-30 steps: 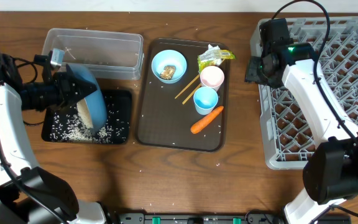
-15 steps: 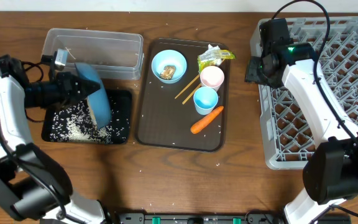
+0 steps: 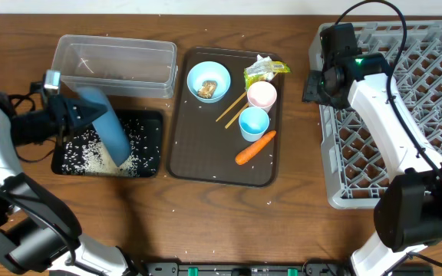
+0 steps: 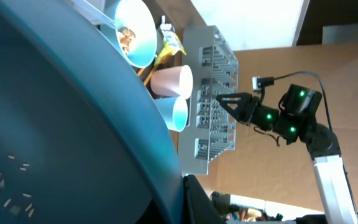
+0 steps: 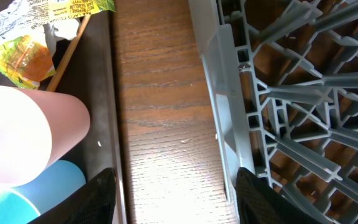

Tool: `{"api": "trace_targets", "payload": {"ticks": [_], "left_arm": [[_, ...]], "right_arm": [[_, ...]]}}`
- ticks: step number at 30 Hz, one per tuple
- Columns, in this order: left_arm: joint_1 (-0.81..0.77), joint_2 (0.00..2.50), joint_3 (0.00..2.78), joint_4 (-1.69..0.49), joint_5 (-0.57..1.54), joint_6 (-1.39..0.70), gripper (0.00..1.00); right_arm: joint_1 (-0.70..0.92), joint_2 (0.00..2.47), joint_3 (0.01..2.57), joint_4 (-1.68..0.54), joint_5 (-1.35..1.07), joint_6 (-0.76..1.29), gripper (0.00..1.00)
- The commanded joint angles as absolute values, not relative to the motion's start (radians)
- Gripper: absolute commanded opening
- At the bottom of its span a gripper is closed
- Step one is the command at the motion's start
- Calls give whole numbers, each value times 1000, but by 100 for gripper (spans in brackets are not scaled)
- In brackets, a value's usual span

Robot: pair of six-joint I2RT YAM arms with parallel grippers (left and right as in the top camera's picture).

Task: Sort waste into correct bins and load items into the dishwasher rack
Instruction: 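Tilt the blue plate over the black tray to dump the rice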

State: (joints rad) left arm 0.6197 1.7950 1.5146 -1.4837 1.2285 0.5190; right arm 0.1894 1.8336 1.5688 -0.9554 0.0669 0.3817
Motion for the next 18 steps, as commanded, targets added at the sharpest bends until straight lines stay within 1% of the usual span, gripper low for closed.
{"api": "trace_targets", "payload": {"ticks": [1,9,18], "left_arm": [[641,1795,1512,-1497,1287,569,6],[642,1795,1513,-1532,1446,576,6],[643,1795,1513,-1548,1468,576,6]], "right_arm": [[184,1821,1561,-953,83,369,57],[184,1821,1561,-957,83,369,57],[184,1821,1561,-957,83,361,57]]}}
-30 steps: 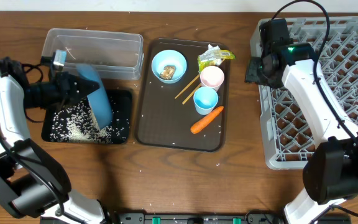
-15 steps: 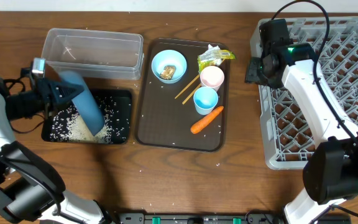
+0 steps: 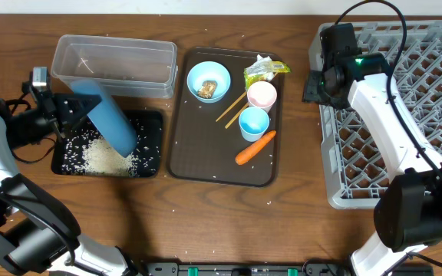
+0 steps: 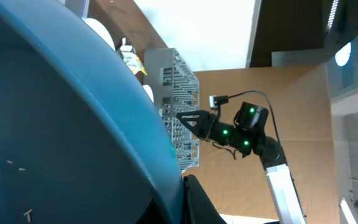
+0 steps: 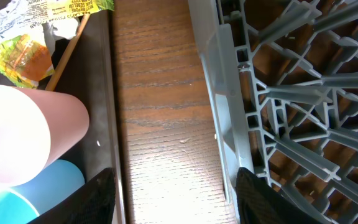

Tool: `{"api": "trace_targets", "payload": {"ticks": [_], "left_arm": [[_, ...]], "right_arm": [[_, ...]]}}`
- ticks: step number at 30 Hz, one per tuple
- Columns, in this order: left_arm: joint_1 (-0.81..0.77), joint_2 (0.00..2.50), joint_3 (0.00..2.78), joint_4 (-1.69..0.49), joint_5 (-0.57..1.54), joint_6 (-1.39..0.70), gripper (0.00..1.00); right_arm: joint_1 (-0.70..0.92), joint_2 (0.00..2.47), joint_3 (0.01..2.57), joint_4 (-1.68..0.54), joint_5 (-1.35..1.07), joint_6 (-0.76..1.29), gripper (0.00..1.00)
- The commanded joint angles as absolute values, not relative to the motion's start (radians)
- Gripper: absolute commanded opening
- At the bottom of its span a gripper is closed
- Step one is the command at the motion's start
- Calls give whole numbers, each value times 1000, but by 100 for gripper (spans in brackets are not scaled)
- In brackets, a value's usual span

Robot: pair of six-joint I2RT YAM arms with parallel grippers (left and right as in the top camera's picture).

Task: Sort waste into correct bins and load items into the dishwasher rack
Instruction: 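Tilt the blue plate over the black tray to dump the rice, then set the empty blue plate back on the brown tray with left gripper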

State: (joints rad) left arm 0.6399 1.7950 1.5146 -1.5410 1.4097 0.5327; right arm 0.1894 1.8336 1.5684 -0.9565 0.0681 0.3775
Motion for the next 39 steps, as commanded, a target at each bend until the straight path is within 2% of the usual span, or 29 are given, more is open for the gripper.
{"api": "trace_targets", "payload": {"ticks": [1,11,15,24,29,33,39], "left_arm": [[643,1795,1513,-1549,1477,576,6],[642,1788,1513,-1647,1529,576,6],[645,1791,1513,-1600,1460,587,6],[597,1768,1522,-1637,1446,636,6],[492,1701,1580,-1628,1341,662,6],[350,1622,1603,-1580,1219,643,6],[91,1545,1603,-1395,810,350,6]], "right_arm": [[184,1821,1561,-957,83,361,57],[184,1821,1561,-957,83,361,57],[184,1821,1561,-954,83,361,57],[184,1821,1561,-953,82,361,58],[184,1821,1561,-953,82,361,58],[184,1821,1561,-953,75,362,58],[184,1821,1561,-955,74,361,58]]}}
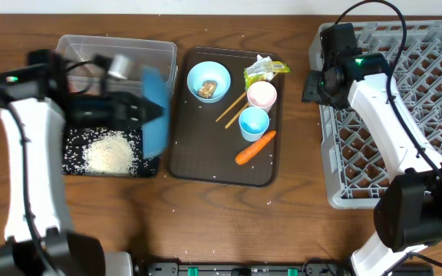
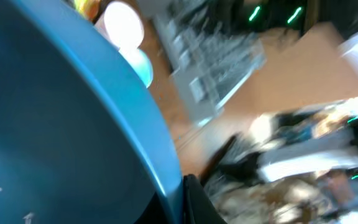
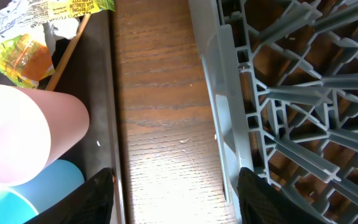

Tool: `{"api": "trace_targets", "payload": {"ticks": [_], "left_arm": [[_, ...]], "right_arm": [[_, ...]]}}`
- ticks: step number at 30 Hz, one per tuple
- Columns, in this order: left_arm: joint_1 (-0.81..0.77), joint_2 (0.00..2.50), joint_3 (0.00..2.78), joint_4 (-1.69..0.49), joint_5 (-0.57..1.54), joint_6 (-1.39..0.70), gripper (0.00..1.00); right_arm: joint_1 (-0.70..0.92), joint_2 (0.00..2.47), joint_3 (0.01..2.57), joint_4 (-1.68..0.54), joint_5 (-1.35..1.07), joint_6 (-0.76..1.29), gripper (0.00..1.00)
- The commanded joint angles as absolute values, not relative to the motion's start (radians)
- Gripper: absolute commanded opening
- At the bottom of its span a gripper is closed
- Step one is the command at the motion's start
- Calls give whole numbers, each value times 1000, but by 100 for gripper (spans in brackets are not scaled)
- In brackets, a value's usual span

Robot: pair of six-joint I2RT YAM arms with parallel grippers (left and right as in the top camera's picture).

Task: Sort waste into correct bins and load items into the dishwasher rack
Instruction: 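Set the empty blue plate back on the brown tray with left gripper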

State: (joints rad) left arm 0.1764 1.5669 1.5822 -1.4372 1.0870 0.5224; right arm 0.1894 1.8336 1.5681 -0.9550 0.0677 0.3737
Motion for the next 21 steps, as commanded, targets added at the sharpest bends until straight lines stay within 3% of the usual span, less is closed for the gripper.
{"api": "trace_targets", "payload": {"ticks": [1,8,15,21], "left_arm": [[40,1541,1603,-1370,720,298,6],[-280,1555,1587,-1238,254,60,6],[-548,1619,1546,-1126,151,46,6],[-645,1758,1540,-1096,140,35,6]], "right_arm": [[184,1821,1561,-957,75,361,59],[184,1821,1561,-962,74,361,59],[184,1821,1561,-962,75,361,59],[184,1821,1561,-963,75,358,59]]}}
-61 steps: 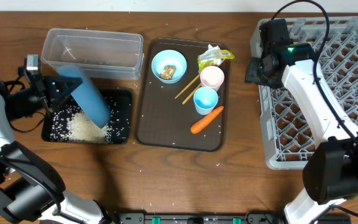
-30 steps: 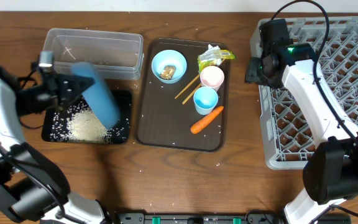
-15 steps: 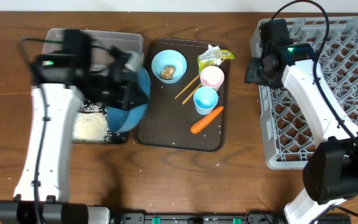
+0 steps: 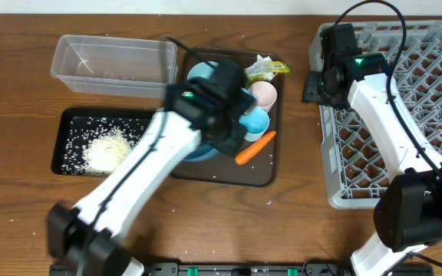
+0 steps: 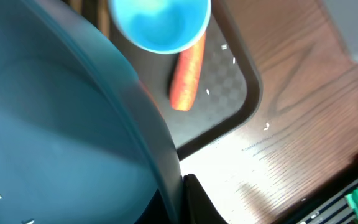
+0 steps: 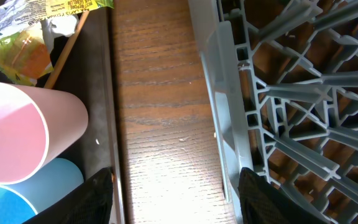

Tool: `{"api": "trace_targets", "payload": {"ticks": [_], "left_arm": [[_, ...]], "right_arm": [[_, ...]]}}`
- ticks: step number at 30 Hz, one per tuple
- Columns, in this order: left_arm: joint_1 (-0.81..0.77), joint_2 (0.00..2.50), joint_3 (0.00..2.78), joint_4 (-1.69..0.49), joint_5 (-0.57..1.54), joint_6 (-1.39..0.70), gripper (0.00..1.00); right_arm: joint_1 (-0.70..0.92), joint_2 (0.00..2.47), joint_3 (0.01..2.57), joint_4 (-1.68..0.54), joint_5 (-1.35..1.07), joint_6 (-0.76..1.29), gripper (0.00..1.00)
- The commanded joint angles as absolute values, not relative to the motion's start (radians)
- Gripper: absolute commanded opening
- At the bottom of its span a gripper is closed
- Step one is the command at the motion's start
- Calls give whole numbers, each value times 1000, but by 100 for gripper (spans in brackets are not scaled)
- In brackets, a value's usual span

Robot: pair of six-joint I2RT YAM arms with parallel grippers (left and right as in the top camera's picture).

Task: Sort waste into correct bins and load items into the dishwasher rack
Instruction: 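Set the empty blue plate back on the brown tray with left gripper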

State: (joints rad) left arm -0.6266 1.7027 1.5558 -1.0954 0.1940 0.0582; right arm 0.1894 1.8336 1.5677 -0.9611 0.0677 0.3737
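Observation:
My left gripper (image 5: 180, 186) is shut on the rim of a large blue plate (image 5: 55, 124), held over the front of the brown tray (image 4: 213, 172). The arm shows blurred in the overhead view, with the plate (image 4: 198, 151) under it. Just beyond the plate's rim lie the blue cup (image 5: 160, 22) and the carrot (image 5: 187, 78). A few rice grains cling to the plate. My right gripper (image 6: 174, 199) is open over bare table between the tray and the grey dishwasher rack (image 4: 405, 100). The pink cup (image 6: 11, 134) and the wrapper (image 6: 23, 37) lie to its left.
A clear plastic bin (image 4: 113, 57) stands at the back left. In front of it is a black bin (image 4: 148, 123) holding a heap of rice. A blue bowl (image 4: 198, 70) on the tray is partly covered by my left arm. Rice grains are scattered on the table.
My left gripper has moved right with the blue plate, from the black bin's right edge to over the front of the brown tray. The right arm has not moved.
The blue plate was first held tilted over the black bin, resting in the rice there. It then stood steeper over the bin. Later it was at the bin's right edge, and now it is over the tray. The right gripper stayed open by the rack.

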Motion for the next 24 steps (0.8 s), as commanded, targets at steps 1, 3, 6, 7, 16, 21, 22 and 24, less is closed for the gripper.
{"api": "trace_targets", "payload": {"ticks": [1,3,6,7,16,21,22,24], "left_arm": [[-653,1786,1540,-1096,140,35,6],[-663,1833,1540,-1093,141,35,6],[-672,1887,1540,-1090,141,28,6],[-674,1897,1540,-1090,141,28,6],[-675,1908,1541,-1110,142,20,54],[-665,1896,1587,-1163,141,21,63],[-659,1893,1608,-1174,140,21,64],[-641,1884,1658,-1192,140,21,65]], "right_arm": [[184,1821,1561,-965,76,358,60],[184,1821,1561,-966,79,357,60],[184,1821,1561,-965,80,350,60],[184,1821,1561,-966,80,350,60],[184,1821,1561,-968,79,350,60],[184,1821,1561,-968,79,350,61],[184,1821,1561,-968,79,350,61],[184,1821,1561,-968,79,350,61]]}}
